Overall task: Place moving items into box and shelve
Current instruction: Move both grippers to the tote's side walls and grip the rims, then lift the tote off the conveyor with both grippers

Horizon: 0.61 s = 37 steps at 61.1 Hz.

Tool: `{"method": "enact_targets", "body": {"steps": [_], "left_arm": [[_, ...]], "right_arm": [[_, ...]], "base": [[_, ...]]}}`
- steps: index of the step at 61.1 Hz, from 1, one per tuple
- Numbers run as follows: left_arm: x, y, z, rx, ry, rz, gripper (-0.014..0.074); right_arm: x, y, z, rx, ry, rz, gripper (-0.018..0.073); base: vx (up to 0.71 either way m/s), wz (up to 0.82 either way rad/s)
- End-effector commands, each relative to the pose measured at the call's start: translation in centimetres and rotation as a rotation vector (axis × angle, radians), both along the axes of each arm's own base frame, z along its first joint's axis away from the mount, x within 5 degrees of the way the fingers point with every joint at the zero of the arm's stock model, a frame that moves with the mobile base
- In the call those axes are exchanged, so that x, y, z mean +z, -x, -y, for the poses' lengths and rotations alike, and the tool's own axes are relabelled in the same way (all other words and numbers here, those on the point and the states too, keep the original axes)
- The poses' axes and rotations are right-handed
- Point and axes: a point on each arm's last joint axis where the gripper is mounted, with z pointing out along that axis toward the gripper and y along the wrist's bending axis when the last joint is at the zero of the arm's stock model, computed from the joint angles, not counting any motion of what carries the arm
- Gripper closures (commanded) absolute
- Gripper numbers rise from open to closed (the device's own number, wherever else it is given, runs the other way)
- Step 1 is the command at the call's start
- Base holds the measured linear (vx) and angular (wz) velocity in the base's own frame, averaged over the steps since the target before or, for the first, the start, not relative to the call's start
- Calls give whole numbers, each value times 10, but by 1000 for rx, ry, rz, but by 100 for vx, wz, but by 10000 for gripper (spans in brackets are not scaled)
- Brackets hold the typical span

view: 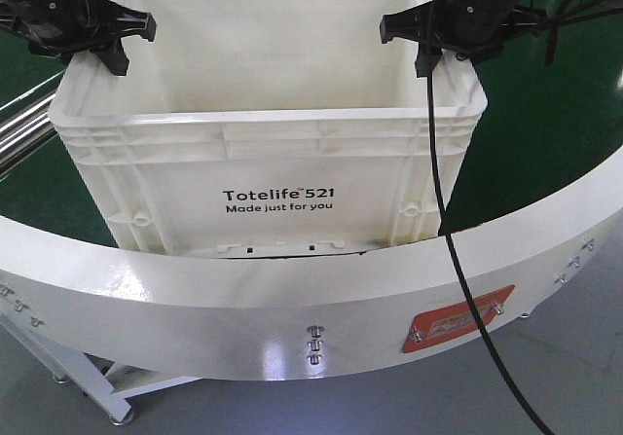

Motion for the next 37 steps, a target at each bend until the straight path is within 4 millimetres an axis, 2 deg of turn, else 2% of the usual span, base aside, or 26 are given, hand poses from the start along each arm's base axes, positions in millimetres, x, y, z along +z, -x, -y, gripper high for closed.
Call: {"method": "enact_targets", "body": {"steps": [1,14,22,29,37], "left_arm": [[45,13,-6,47,-24,197,505],[89,41,0,81,-45,376,505],[111,61,0,146,5,442,505],[117,80,3,172,-4,465,505],[119,105,9,162,-25,521,505]], "right_arm": [[51,13,11,-7,5,200,475],[91,37,20,-39,-33,317,475],[109,57,16,-42,16,375,475],[118,81,8,-71,57,439,475],[112,104,4,-60,31,473,475]], "base": [[0,0],[0,0],[0,0],[0,0],[0,0]]}}
